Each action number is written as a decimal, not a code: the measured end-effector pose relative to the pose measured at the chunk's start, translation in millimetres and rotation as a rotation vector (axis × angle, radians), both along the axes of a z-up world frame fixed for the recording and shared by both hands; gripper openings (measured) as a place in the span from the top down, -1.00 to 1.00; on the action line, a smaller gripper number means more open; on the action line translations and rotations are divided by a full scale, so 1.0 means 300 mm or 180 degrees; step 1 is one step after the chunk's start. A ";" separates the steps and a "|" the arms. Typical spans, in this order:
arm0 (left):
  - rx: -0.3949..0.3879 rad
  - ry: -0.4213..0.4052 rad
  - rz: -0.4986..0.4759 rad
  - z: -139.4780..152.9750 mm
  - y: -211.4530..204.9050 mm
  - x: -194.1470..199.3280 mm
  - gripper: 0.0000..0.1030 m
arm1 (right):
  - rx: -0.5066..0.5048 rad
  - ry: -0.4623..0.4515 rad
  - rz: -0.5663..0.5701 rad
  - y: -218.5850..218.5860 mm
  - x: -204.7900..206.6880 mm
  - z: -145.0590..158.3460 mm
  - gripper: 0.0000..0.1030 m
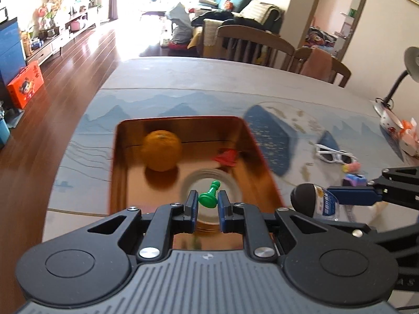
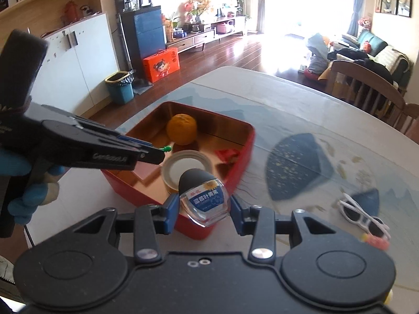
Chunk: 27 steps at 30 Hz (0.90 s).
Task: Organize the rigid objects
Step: 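Carry the green pawn with the left tool while the right tool carries the container to the red tin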
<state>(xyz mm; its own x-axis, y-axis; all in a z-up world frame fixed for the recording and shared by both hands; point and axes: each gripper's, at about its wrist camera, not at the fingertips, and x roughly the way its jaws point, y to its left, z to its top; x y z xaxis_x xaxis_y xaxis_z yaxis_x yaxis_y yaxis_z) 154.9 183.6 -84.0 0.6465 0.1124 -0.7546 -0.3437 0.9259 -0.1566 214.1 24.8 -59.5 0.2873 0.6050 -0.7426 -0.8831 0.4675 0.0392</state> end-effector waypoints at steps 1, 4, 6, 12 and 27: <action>-0.0003 0.0014 0.0016 -0.006 0.021 0.002 0.70 | -0.0014 -0.0007 0.0004 0.019 -0.006 -0.001 0.21; 0.0030 0.0050 0.0032 -0.020 0.075 0.011 0.70 | -0.0062 0.0021 -0.0012 0.071 0.003 -0.014 0.21; 0.0063 0.0084 0.0015 -0.031 0.100 0.023 0.70 | -0.0106 0.0020 -0.0029 0.103 0.011 -0.022 0.21; 0.0176 0.0176 -0.0062 -0.066 0.142 0.062 0.70 | -0.0226 -0.0064 -0.0118 0.205 0.082 -0.043 0.21; 0.0215 0.0428 -0.0233 -0.140 0.182 0.150 0.70 | -0.0616 -0.0079 -0.0043 0.414 0.209 -0.154 0.21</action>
